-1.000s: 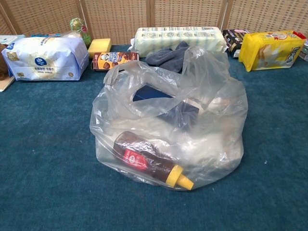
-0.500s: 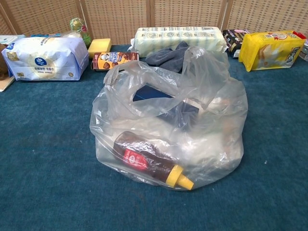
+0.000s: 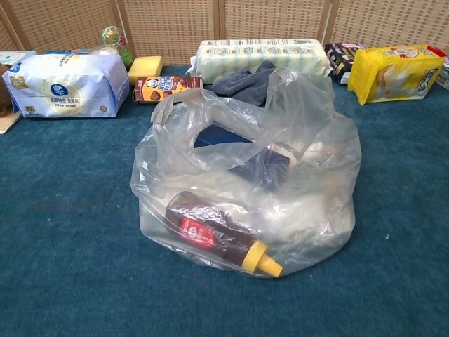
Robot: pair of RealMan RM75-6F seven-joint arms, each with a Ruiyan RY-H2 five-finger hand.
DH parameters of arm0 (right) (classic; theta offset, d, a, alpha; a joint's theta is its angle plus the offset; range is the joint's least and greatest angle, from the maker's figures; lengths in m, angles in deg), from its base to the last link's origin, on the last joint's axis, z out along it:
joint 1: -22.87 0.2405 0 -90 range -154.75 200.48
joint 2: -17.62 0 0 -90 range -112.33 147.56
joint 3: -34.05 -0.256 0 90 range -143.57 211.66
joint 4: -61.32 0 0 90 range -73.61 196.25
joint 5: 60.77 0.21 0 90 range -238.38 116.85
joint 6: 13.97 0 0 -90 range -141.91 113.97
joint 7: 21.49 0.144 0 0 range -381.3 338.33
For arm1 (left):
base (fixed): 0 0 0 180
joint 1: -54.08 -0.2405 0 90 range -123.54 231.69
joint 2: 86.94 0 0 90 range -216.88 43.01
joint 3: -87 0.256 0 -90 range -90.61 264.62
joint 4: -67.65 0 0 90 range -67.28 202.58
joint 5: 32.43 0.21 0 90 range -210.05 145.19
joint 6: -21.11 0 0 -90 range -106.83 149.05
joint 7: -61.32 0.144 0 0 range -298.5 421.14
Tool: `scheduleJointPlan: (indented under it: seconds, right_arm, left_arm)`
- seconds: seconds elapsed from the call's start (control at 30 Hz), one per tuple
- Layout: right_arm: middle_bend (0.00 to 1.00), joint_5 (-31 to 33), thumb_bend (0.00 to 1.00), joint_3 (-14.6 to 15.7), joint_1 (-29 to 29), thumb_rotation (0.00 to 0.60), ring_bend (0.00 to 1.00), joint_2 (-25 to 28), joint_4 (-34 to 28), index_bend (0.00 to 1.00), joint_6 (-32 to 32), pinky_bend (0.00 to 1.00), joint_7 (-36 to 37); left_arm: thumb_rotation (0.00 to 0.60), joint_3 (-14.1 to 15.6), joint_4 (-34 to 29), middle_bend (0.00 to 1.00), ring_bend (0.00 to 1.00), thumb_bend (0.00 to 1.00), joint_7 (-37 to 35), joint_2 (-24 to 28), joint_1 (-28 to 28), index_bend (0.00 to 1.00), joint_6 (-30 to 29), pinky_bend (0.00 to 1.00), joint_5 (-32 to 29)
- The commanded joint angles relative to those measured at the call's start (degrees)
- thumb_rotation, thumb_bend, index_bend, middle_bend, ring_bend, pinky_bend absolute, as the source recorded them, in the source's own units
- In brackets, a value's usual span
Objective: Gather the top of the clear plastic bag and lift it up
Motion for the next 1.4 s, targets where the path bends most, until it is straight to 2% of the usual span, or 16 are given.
scheduleJointPlan:
  seconds: [0.03, 0.43, 0.9, 1.4]
  right_arm:
    - [0.27, 0.91, 0.26, -1.61, 3.58, 0.6, 0.24, 0.26, 0.24, 0.26, 3.69, 0.24, 3.54]
    - [0.27, 0.72, 0.22, -3.27, 10.62, 0.6, 0.24, -1.09, 1.02, 0.26, 10.24, 0.23, 10.41]
    - [0.27, 3.14, 0.18, -4.74, 17.57, 0.6, 0.24, -3.54, 2.2, 0.26, 16.0, 0.23, 8.08]
    - [0.32, 2.69, 0.16, -2.41, 20.56, 0.6, 0.25, -3.51, 0.44, 0.31, 20.04, 0.23, 8.22]
  left_arm:
    - [0.314, -0.07, -0.05, 0.45, 0.41, 0.22, 0.26, -0.05, 0.18, 0.42, 0.36, 0.37, -0.27]
    - [0.315, -0.43, -0.79, 0.45, 0.41, 0.22, 1.48, -0.28, 1.38, 0.42, 2.13, 0.37, -0.97]
    - [0.315, -0.67, -1.23, 0.45, 0.41, 0.22, 1.87, -0.46, 2.01, 0.42, 2.46, 0.37, -1.15]
    - [0.315, -0.74, -1.07, 0.45, 0.41, 0.22, 2.64, -0.83, 3.05, 0.43, 4.66, 0.37, -2.86]
